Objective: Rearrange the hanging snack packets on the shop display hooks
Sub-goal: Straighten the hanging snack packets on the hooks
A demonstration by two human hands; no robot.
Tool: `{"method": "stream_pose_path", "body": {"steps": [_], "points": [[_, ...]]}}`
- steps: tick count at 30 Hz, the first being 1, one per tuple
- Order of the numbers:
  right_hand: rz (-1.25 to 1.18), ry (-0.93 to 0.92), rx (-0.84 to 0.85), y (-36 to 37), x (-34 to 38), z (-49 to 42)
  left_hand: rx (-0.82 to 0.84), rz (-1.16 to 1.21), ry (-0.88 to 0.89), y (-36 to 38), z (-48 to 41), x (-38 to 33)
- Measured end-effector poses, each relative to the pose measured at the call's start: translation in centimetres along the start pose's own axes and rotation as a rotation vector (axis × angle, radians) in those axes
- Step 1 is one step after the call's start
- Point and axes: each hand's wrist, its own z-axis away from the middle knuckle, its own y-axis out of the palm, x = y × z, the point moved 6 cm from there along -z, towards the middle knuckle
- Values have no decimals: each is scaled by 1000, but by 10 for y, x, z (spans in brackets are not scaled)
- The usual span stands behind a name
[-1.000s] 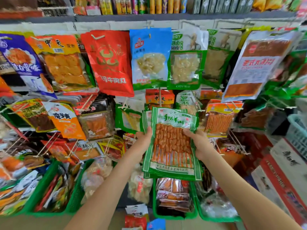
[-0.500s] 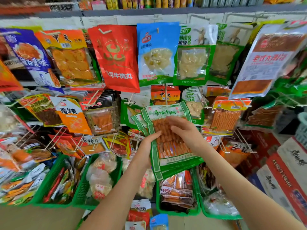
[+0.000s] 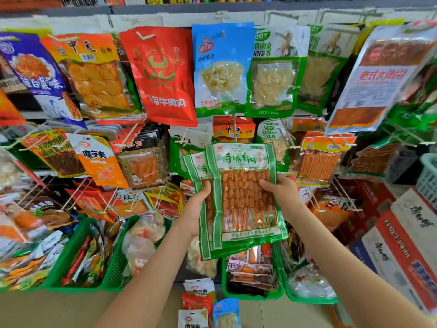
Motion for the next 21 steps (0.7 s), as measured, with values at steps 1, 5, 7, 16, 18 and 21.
{"method": "stream_pose_path", "body": {"steps": [1, 5, 7, 16, 18, 21], "points": [[-42, 17, -27, -5, -1, 0, -5, 1, -4, -2, -2, 1], [-44, 27, 97, 1, -7, 3, 62, -92, -1, 11, -9, 1], [83, -8, 142, 13, -10, 5, 141, -233, -14, 31, -1, 0], [699, -452, 18, -34, 22, 11, 225, -657, -17, 38, -26, 29], [635, -362, 117, -44, 16, 12, 249, -709, -7, 47, -25, 32], [642, -224, 157, -64, 0, 11, 270, -747, 23, 60, -27, 36]]}}
